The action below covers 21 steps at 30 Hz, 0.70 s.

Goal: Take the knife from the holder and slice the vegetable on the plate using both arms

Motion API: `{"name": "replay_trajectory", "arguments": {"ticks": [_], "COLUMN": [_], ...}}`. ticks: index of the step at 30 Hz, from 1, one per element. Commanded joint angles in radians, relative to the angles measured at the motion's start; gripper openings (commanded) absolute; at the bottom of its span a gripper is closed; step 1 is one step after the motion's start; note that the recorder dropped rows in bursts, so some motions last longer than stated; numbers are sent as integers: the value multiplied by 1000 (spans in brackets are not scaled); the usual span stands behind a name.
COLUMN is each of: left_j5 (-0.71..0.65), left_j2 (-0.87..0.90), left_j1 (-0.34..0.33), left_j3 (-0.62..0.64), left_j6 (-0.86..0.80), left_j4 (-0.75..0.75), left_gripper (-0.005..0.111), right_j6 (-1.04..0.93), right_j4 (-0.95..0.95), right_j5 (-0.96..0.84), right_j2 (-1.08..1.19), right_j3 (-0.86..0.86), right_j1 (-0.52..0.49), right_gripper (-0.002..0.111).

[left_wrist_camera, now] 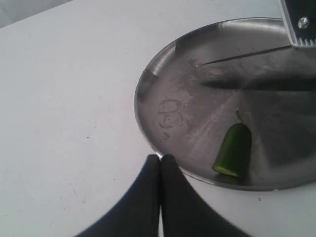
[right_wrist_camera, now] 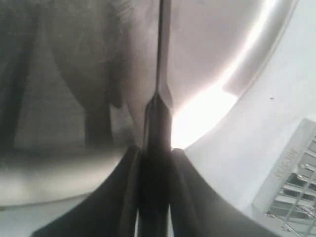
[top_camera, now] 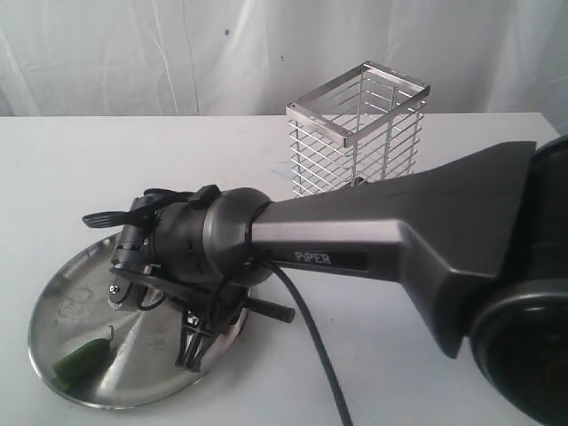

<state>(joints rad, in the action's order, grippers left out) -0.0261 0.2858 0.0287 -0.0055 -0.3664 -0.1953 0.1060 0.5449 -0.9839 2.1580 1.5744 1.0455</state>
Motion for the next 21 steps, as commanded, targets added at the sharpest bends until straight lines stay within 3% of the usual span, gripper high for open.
{"name": "replay_trajectory", "arguments": {"ticks": [1, 5, 13, 21], "left_j5": [-2, -2, -2, -2], "left_j2": [-6, -6, -6, -6], "left_j1": [4, 4, 4, 4], "left_j3": [6, 6, 6, 6], "left_j6": [2, 2, 2, 2], "left_j4": [-9, -9, -9, -9], "left_gripper": [0, 0, 0, 0], "right_j6": [2, -14, -82, -78], "right_j4": [-12, -168, -660, -815], "right_j5": [-69, -110, -121, -71], "right_j2": [-91, -185, -261, -237], "right_j3": [12, 12, 8, -83], "right_j1": [-9, -9, -9, -5], "right_gripper": [3, 3, 3, 3]}}
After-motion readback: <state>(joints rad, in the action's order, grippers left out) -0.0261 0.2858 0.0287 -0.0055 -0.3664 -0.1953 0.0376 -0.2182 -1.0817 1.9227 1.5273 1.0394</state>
